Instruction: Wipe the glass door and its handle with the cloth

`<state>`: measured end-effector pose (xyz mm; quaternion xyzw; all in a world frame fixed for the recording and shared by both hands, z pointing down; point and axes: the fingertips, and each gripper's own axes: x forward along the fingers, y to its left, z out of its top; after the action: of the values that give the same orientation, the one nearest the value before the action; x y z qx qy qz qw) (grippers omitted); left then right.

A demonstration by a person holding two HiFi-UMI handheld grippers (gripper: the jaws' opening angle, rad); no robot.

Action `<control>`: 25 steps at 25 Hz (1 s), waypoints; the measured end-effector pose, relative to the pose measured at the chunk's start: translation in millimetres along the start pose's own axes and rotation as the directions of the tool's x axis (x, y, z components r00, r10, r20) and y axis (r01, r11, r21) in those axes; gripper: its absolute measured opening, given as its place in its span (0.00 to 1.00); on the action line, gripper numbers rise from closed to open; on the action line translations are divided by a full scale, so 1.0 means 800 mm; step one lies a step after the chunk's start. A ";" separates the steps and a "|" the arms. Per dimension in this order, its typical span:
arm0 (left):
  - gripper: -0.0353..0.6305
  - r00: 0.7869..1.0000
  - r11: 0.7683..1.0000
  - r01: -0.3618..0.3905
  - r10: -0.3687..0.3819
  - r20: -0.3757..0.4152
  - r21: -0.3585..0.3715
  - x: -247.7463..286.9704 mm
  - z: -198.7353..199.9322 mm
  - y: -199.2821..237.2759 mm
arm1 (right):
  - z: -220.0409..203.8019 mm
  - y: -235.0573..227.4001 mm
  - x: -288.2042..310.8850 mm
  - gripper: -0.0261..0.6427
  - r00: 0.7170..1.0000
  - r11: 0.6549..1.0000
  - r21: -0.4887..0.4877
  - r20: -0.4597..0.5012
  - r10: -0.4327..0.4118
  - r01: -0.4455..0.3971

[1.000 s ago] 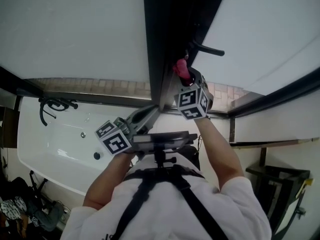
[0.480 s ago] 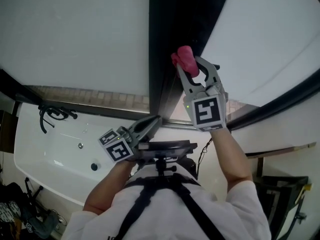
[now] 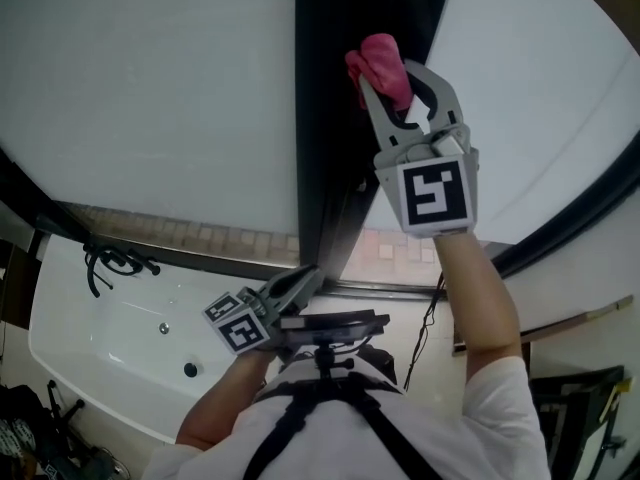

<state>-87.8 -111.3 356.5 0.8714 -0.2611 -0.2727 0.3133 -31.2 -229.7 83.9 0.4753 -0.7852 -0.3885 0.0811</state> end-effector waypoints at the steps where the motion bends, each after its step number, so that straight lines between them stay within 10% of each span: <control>1: 0.04 1.000 1.000 -0.003 0.003 0.003 0.002 0.000 0.001 0.001 | 0.006 -0.007 0.005 0.19 1.000 1.000 -0.006 0.010 -0.010 0.010; 17: 0.04 0.998 0.998 -0.023 0.020 0.064 0.056 0.016 0.028 -0.002 | 0.092 -0.103 0.054 0.19 0.967 0.975 -0.122 0.198 -0.158 0.184; 25: 0.04 0.999 0.998 -0.035 0.033 0.029 0.044 0.011 0.013 -0.002 | 0.078 -0.074 0.048 0.19 0.976 0.978 -0.160 0.194 -0.099 0.132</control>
<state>-87.6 -119.8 345.7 0.8696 -0.2864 -0.2739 0.2947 -42.5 -242.4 -9.2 0.4733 -0.7238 -0.5014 0.0257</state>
